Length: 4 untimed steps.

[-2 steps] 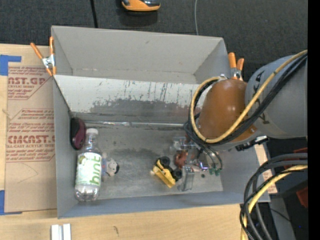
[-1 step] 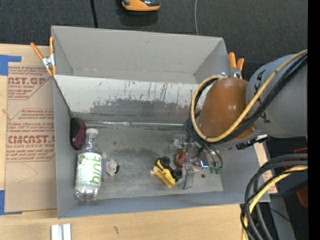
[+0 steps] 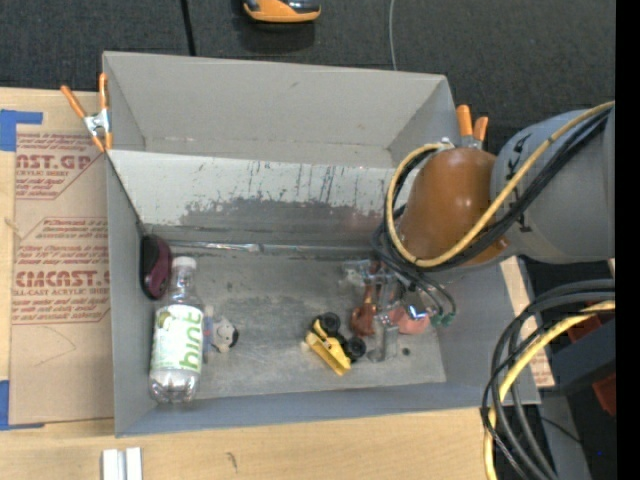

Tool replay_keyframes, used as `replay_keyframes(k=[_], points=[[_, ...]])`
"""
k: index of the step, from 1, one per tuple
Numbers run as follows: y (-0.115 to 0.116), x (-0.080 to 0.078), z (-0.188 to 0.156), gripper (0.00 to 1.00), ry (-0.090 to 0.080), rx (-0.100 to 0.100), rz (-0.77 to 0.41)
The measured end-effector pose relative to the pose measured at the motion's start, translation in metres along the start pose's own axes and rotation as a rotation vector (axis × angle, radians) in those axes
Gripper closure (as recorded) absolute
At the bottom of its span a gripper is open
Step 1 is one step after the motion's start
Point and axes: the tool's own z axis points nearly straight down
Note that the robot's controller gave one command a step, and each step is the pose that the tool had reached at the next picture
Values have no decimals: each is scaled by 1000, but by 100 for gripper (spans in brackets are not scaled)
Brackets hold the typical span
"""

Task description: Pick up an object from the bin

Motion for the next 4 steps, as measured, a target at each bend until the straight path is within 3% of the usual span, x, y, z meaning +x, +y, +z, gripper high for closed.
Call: replay_keyframes(k=[1,2,3,4], points=[[-5,-13,29,0,7,-1,-100],[-13,-26,29,0,6,-2,-254],[-7,-19,29,0,4,-2,-139],[-10,-27,29,100,6,-5,-254]])
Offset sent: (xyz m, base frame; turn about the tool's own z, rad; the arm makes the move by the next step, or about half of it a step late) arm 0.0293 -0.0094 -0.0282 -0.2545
